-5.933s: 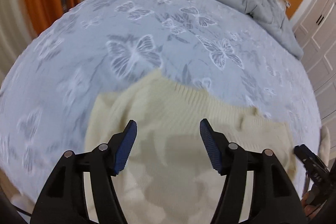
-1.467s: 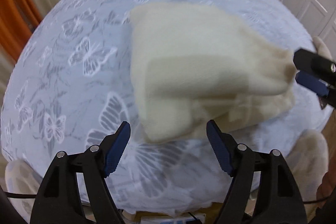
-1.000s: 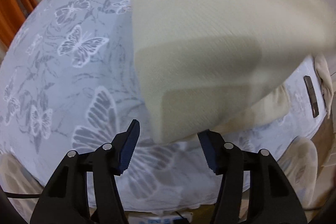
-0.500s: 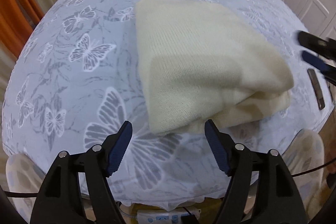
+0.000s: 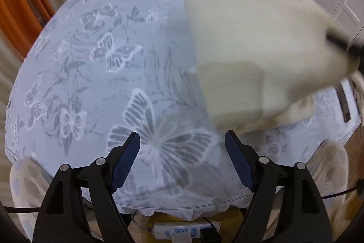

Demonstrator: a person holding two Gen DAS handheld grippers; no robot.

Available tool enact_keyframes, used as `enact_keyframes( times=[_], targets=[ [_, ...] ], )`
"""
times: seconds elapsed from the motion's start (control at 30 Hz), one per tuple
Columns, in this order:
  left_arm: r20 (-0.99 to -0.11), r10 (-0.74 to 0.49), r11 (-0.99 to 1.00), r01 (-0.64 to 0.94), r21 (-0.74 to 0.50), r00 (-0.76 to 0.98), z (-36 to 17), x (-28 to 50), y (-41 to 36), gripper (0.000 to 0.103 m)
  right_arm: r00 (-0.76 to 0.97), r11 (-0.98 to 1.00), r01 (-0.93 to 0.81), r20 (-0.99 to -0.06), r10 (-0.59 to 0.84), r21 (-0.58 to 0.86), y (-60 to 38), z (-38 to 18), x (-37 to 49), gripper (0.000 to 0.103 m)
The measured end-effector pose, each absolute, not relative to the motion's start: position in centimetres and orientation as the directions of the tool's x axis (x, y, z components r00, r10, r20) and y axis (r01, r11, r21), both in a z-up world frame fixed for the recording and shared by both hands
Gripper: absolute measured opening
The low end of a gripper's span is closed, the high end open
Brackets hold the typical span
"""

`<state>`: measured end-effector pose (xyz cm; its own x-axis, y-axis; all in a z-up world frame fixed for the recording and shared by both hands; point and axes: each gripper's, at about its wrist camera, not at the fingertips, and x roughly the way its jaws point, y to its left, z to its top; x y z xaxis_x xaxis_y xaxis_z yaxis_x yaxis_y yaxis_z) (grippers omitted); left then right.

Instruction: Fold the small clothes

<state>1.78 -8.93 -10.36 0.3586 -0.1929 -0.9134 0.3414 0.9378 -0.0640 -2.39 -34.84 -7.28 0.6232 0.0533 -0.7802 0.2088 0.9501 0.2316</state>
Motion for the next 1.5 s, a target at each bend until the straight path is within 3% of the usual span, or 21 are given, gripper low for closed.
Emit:
enact_keyframes(
  times=[0.07,0.1,0.2,0.47,0.6,0.73,0.97,1.13,1.3,1.33,1.4,1.5],
  targets=[
    [-0.921,-0.188,0.938,0.341,-0.065,0.342,-11.2,1.8,-9.3,0.075,0.483,0.943,0.257,-0.873,0.065,0.213,-35.8,-13.3,-1.4,0.02],
    [-0.925,-0.184,0.938,0.34,-0.064,0.334,-11.5,1.7,-9.5,0.075,0.473,0.929,0.274,-0.876,0.097,0.251,-36.2,-15.2,-1.8,0.02],
    [-0.922,-0.202,0.935,0.344,-0.082,0.33,-11.1,1.2,-9.7,0.075,0.538,0.894,0.305,-0.834,0.123,0.329,-36.6,-12.7,-2.8,0.029],
    [-0.911,-0.218,0.937,0.337,-0.095,0.35,-10.3,1.3,-10.1,0.075,0.68,0.888,0.225,-0.718,0.151,0.4,-34.3,-6.5,-7.0,0.03],
    [-0.907,-0.2,0.943,0.323,-0.077,0.37,-9.7,1.4,-9.6,0.075,0.601,0.9,0.12,-0.752,0.269,0.418,-31.2,-9.3,-4.1,0.03],
    [-0.9,-0.177,0.953,0.298,-0.055,0.399,-8.9,1.7,-8.2,0.075,0.448,0.924,0.165,-0.861,0.242,0.345,-30.2,-15.9,-2.2,0.023],
    [-0.896,-0.149,0.972,0.228,-0.055,0.418,-8.5,2.4,-5.1,0.075,0.555,0.958,0.021,-0.8,0.227,0.286,-25.4,-8.2,-2.0,0.027],
    [-0.895,-0.138,0.976,0.21,-0.051,0.425,-8.2,2.5,-4.2,0.075,0.391,0.964,-0.037,-0.884,0.256,0.263,-21.5,-15.5,1.8,0.032],
    [-0.888,-0.158,0.976,0.205,-0.075,0.432,-7.4,2.8,-3.8,0.075,0.453,0.961,-0.022,-0.854,0.257,0.277,-22.3,-12.2,0.7,0.028],
    [-0.887,-0.164,0.975,0.209,-0.078,0.433,-7.3,2.9,-3.9,0.075,0.503,0.957,0.015,-0.829,0.243,0.289,-23.7,-10.7,-0.7,0.029],
    [-0.887,-0.183,0.971,0.22,-0.096,0.424,-7.3,3.1,-4.6,0.075,0.581,0.949,0.124,-0.796,0.169,0.291,-27.3,-8.8,-3.6,0.046],
    [-0.888,-0.219,0.962,0.243,-0.126,0.404,-7.5,3.3,-6.1,0.075,0.582,0.92,0.261,-0.808,0.092,0.293,-32.6,-8.8,-6.0,0.051]
  ],
)
